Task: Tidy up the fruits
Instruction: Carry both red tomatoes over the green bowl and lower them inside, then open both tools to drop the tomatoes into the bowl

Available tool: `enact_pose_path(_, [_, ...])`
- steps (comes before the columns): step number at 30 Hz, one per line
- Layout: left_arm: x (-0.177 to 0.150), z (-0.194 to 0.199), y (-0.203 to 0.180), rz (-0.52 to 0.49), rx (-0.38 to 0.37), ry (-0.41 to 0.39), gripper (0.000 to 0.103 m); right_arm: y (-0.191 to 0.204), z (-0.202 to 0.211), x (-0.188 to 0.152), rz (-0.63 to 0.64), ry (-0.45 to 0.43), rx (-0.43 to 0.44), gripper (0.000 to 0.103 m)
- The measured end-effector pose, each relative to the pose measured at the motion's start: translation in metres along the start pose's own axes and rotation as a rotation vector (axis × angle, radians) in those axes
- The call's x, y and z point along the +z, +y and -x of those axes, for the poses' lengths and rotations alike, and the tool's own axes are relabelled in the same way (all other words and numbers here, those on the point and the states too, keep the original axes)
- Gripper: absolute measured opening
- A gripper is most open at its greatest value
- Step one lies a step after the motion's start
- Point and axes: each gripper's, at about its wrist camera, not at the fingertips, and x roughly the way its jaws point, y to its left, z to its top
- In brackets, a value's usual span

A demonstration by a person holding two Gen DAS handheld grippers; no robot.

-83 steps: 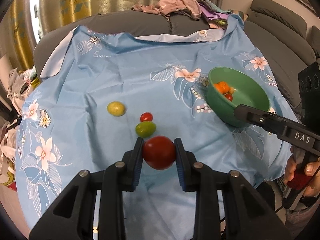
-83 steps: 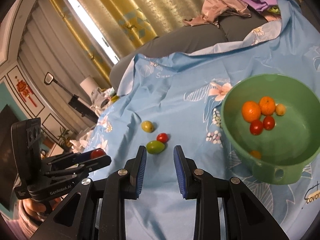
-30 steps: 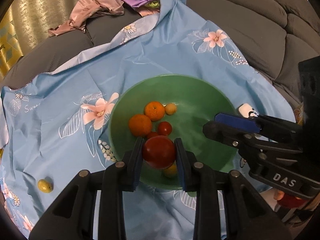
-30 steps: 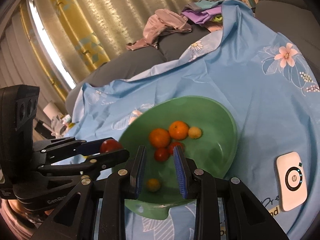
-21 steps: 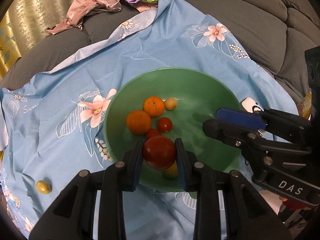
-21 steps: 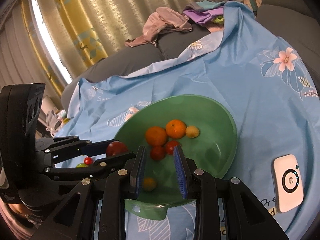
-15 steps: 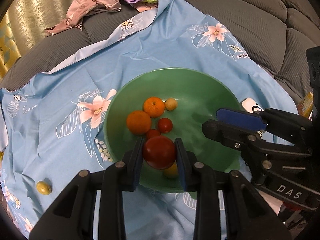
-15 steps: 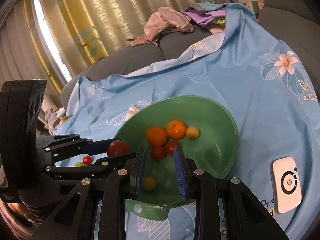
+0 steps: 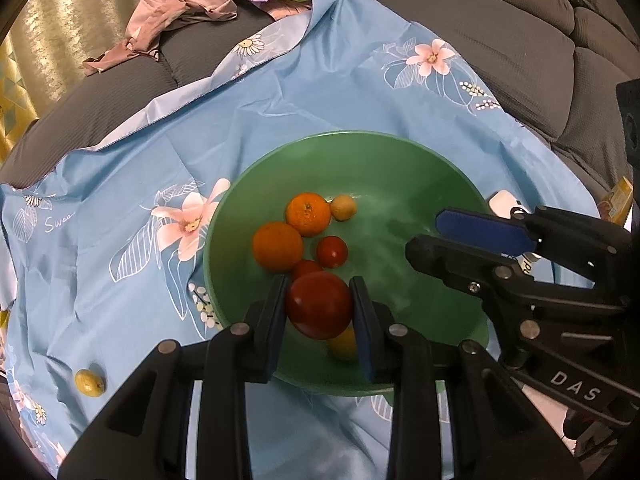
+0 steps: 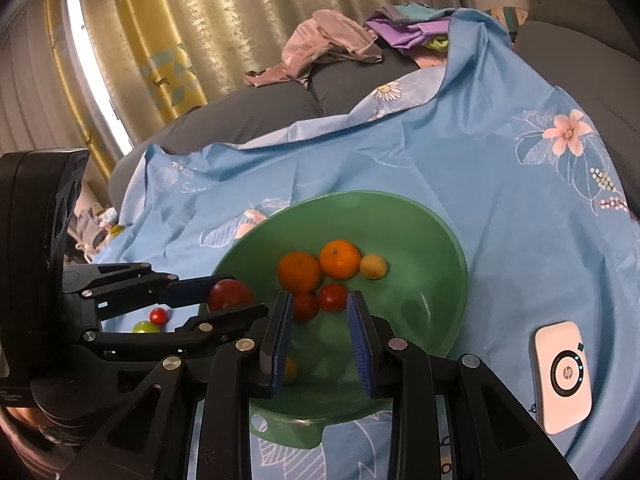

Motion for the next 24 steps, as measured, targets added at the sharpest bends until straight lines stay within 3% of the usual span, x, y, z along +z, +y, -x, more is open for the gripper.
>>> enact_pose_path(24, [0.003,-0.016,-0.002,-0.039,0.007,0.055,0.032,0.001,-0.011,0.006,0.051,0.045,-0.041,0.032])
